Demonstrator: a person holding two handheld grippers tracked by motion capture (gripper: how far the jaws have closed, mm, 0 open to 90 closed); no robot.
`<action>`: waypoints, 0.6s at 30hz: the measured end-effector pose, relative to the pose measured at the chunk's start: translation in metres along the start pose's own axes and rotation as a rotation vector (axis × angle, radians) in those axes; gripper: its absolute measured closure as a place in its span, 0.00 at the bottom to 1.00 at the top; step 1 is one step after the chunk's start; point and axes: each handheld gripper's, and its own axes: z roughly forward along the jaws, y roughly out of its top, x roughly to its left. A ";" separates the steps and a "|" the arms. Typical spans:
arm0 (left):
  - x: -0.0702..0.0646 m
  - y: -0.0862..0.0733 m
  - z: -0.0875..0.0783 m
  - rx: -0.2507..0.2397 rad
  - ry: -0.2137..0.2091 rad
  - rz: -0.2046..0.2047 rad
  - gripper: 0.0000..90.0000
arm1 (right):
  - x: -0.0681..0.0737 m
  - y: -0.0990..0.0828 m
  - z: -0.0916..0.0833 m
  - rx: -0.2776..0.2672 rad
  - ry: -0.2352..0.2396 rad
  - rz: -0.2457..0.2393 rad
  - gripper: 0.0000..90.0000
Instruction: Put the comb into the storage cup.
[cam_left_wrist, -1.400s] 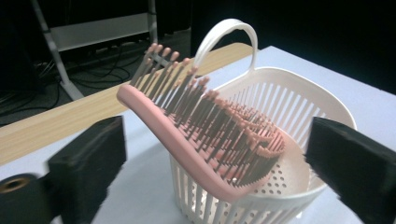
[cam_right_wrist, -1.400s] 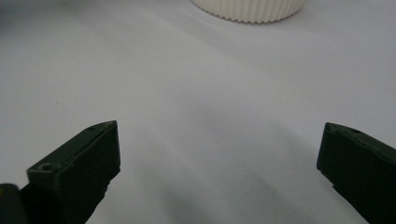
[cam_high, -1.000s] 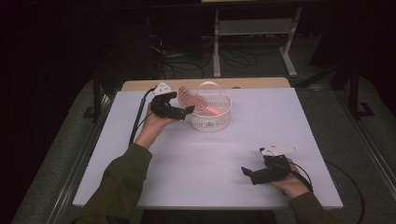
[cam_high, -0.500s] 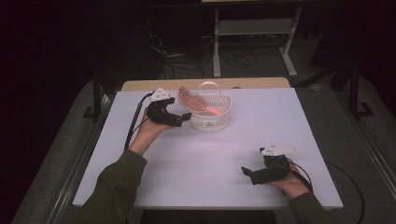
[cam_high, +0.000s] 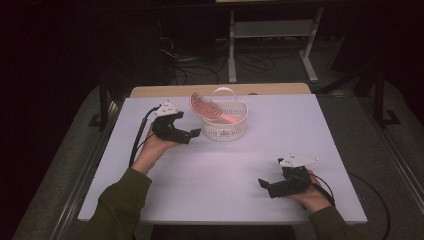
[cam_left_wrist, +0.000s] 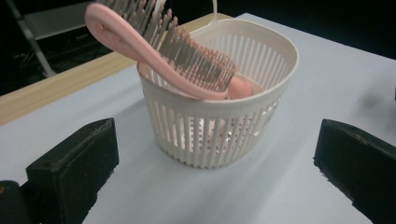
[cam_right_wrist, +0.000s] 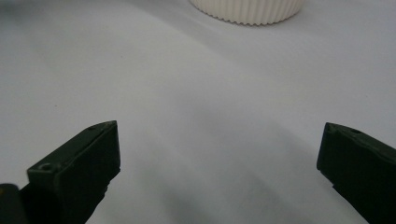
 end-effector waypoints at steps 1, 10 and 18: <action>0.000 -0.001 -0.001 0.002 0.000 0.001 0.00 | 0.000 0.000 0.000 0.000 0.000 0.000 0.00; -0.008 -0.013 -0.008 -0.014 -0.019 -0.004 0.00 | 0.000 0.000 0.000 0.000 0.000 0.000 0.00; -0.012 -0.022 -0.019 -0.018 -0.024 -0.002 0.00 | 0.001 0.000 0.000 -0.003 0.000 -0.002 0.00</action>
